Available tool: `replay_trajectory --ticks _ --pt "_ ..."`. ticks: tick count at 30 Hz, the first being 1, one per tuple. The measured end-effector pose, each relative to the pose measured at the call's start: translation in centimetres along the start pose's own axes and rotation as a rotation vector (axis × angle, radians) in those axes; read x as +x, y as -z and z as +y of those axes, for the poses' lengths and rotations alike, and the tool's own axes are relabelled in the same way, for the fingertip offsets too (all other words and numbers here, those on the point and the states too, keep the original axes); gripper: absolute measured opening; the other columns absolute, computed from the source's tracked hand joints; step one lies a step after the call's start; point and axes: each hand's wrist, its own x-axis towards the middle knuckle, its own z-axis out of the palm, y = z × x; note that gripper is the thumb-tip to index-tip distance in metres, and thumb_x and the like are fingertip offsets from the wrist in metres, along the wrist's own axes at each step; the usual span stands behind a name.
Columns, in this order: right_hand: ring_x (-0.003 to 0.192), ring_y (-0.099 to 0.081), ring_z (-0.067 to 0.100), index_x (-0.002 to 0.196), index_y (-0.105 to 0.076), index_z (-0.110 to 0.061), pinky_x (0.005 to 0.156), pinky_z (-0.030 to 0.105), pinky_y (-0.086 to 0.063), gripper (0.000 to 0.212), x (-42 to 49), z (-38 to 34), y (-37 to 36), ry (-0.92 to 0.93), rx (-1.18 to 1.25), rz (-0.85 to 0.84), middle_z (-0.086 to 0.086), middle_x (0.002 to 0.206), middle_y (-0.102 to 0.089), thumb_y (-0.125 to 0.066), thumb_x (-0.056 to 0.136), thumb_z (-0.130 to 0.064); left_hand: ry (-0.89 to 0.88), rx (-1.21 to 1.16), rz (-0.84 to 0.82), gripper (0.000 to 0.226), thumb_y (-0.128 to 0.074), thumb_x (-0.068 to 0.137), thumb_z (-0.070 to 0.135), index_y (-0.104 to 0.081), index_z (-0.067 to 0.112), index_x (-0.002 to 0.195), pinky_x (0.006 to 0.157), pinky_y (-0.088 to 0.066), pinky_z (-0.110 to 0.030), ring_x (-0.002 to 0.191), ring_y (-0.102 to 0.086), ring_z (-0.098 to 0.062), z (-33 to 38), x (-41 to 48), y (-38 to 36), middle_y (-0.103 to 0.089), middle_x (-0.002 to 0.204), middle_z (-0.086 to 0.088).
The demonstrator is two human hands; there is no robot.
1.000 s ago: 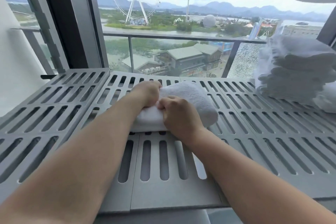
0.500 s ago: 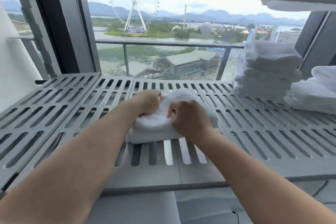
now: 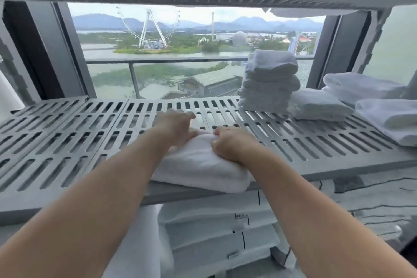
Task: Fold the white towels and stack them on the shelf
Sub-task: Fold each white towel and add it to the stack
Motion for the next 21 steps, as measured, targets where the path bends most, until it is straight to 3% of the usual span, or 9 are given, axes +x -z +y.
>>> replay_trajectory --ticks 3,6,10,15,18,21 --pt "0.124 -0.051 0.026 0.131 -0.057 -0.027 0.103 0.042 -0.041 0.043 -1.3 1.1 -0.2 0.006 0.071 0.066 0.005 0.137 -0.058 -0.043 0.091 -0.035 0.064 -0.037 -0.093 0.048 -0.043 0.099 0.058 -0.06 0.024 0.128 0.098 -0.049 -0.043 0.115 -0.059 -0.026 0.7 -1.6 0.4 -0.063 0.131 -0.005" --pt "0.124 -0.053 0.026 0.129 -0.06 -0.028 0.105 0.043 -0.044 0.038 -2.4 2.6 -0.3 0.019 0.153 0.107 0.003 0.137 -0.059 -0.051 0.094 -0.042 0.142 0.052 -0.179 0.057 -0.034 0.099 0.065 -0.063 0.021 0.12 0.099 -0.046 -0.047 0.114 -0.059 -0.026 1.1 -3.3 0.5 -0.064 0.126 -0.004" --pt "0.125 -0.053 0.03 0.129 -0.056 -0.021 0.104 0.046 -0.046 0.055 -3.0 3.9 0.9 -0.096 0.059 0.098 0.006 0.136 -0.058 -0.062 0.088 -0.056 0.163 0.185 -0.2 0.069 -0.025 0.091 0.08 -0.061 0.021 0.093 0.091 -0.048 -0.044 0.098 -0.059 -0.023 2.3 -4.1 0.9 -0.064 0.106 0.0" --pt "0.121 -0.058 0.03 0.126 -0.059 -0.017 0.101 0.042 -0.049 0.065 -2.7 4.8 2.3 -0.213 0.019 0.048 0.005 0.133 -0.06 -0.07 0.08 -0.062 -0.049 -0.106 -0.151 0.062 -0.041 0.093 0.073 -0.07 0.02 0.105 0.087 -0.05 -0.038 0.098 -0.061 -0.025 3.6 -3.2 -0.3 -0.071 0.11 -0.004" --pt "0.111 -0.059 0.027 0.114 -0.058 -0.019 0.097 0.038 -0.05 0.053 -1.9 5.3 2.6 -0.173 0.099 0.057 0.003 0.129 -0.062 -0.078 0.076 -0.05 -0.071 -0.166 -0.229 0.065 -0.049 0.085 0.08 -0.067 0.024 0.114 0.093 -0.049 -0.038 0.106 -0.062 -0.023 3.7 -1.8 0.0 -0.068 0.119 0.002" --pt "0.123 -0.055 0.024 0.135 -0.051 -0.025 0.101 0.031 -0.045 0.07 -0.9 5.5 2.8 -0.07 0.166 0.097 0.001 0.136 -0.057 -0.082 0.073 -0.035 -0.104 -0.293 -0.422 0.07 -0.059 0.074 0.083 -0.074 0.02 0.1 0.09 -0.056 -0.04 0.095 -0.07 -0.019 3.2 0.0 0.9 -0.075 0.104 0.002"
